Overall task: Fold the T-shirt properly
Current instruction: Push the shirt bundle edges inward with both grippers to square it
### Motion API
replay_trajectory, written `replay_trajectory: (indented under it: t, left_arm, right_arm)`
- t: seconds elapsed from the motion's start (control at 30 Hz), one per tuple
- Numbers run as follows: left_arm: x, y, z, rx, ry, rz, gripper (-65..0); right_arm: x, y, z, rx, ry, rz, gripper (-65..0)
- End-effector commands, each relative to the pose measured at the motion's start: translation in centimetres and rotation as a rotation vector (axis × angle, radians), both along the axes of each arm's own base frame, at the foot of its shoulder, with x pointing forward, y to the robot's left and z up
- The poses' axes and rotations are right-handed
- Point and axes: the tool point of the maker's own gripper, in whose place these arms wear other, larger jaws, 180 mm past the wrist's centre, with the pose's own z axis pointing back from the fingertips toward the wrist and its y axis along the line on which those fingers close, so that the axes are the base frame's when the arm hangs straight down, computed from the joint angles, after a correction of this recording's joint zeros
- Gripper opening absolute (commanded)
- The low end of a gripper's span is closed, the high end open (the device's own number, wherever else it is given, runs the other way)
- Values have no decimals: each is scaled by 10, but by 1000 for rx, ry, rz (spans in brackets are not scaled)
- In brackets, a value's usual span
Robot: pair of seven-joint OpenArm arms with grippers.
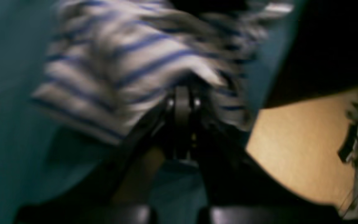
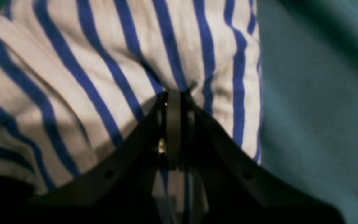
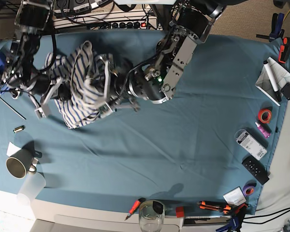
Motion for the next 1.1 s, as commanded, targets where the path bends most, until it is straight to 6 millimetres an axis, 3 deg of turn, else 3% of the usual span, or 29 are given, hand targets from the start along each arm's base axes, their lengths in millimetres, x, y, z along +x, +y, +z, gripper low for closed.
replay_trajectory:
  t: [0.0,0.13,0.33,0.5,0.63,0.83,1.07]
  left_arm:
    - [5,-12,19,-75,-29,9,-650]
    - [16,-13,2,-60,-44,52,-650]
    - [17,-12,-50,6,24,79,-650]
    - [17,2,-88,140,64,119,-650]
    - [21,4,-75,147,112,125,-650]
    - [47,9,-13,144,18,114,-650]
    - [84,47,-17,291,-63,266,-650]
  right_arm:
    - [6,-8,6,-35,-3,-7,-627]
    - [8,-9,8,-40,2,-5,-627]
    - [6,-2,4,-24,9,-4,-627]
    - [6,8,0,1,12,-3,-627]
    - [5,8,1,3,20,-7,-627]
    - [12,0,27,1,-47,-44,-627]
    - [13,-31,51,29,-124,-149,-627]
